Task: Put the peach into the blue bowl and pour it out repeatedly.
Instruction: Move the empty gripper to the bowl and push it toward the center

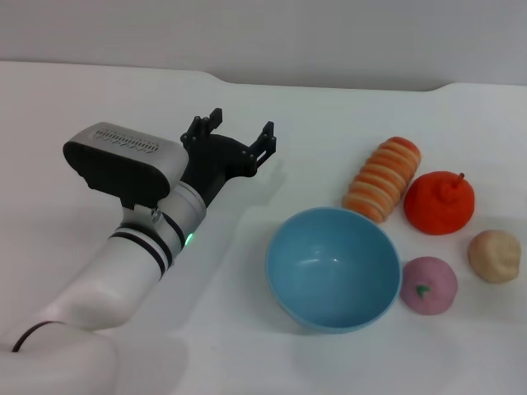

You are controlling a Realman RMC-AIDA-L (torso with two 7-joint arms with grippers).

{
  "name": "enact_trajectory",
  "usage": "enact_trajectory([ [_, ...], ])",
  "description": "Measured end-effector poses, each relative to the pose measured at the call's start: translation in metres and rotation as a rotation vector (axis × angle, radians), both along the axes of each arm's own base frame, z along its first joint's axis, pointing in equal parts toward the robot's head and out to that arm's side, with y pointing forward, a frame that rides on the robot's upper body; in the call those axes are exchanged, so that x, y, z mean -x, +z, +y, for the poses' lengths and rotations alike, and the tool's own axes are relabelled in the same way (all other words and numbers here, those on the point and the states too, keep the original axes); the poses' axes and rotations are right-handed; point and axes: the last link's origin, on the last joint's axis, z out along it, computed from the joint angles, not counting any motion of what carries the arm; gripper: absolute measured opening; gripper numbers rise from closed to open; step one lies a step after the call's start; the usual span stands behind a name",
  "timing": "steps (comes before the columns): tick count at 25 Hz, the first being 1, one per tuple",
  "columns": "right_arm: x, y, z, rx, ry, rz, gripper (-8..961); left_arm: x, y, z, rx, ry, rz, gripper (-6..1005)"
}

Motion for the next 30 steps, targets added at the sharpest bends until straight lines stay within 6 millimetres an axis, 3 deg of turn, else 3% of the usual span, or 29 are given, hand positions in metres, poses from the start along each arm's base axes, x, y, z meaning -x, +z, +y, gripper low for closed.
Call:
enact_trajectory([
  [12, 0.0, 0.001, 0.001, -0.002, -0.001, 0.0, 777, -0.002, 0.0, 0.002, 0.007, 0.003, -0.002, 815],
  [16, 0.0, 0.001, 0.002, -0.002, 0.001, -0.001, 778, -0.017, 0.004, 0.012, 0.059, 0.017, -0.045, 815],
  [21, 0.0, 0.002, 0.002, -0.004, 0.002, -0.002, 778, -0.043, 0.049, 0.046, 0.129, 0.026, -0.05, 815],
  [22, 0.0, 0.002, 0.002, -0.005, 0.003, -0.003, 777, -0.052, 0.069, 0.058, 0.167, 0.041, -0.021, 815],
  [30, 0.0, 0.004, 0.002, -0.011, 0.007, -0.007, 777, -0.076, 0.111, 0.074, 0.433, 0.065, 0.131, 816],
])
